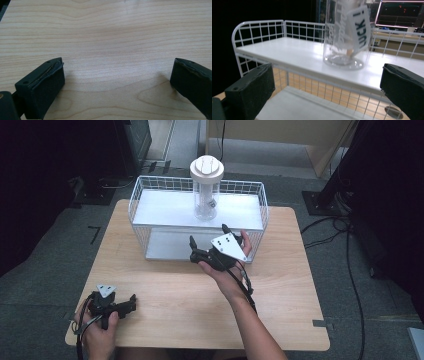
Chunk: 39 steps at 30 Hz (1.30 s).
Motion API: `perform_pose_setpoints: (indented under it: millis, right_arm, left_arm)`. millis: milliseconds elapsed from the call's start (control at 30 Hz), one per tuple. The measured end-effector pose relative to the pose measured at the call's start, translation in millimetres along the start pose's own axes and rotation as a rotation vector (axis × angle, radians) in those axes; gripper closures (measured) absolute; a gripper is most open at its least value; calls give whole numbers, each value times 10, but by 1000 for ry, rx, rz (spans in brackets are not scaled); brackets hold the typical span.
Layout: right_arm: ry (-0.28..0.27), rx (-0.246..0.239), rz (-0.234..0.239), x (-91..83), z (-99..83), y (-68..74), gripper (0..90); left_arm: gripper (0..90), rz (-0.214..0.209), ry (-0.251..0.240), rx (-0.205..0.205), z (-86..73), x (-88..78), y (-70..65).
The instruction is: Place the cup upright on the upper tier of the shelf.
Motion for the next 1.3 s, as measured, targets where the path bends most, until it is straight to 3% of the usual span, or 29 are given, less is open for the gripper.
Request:
perform_pose_setpoints:
  millis: [367,733,1167,1300]
  right_arm:
    - [48,2,-14,-272,-385,-89,0]
    - [80,15,-52,-472,-625,-270,0]
    - [158,3,-116,-801,-1029,-605,0]
    - [176,19,-145,-928,-1126,-748,0]
  left_arm:
    - [0,-1,2,0,-1,-2,0]
    - [0,-1,1,-2,-1,-1,-3]
    - [0,-1,2,-2,-2,-1,-2]
    - [0,-1,2,-2,-2,-1,-2]
Point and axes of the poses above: each handheld gripper's, and its own axes: x roughly forward along the jaws, z roughly out of its top, y roughly to its left, the point moved 9 cm from there along x, roughly forward along the jaws, and after that the axes turned 7 degrees about -y, right-handed, at the moved point
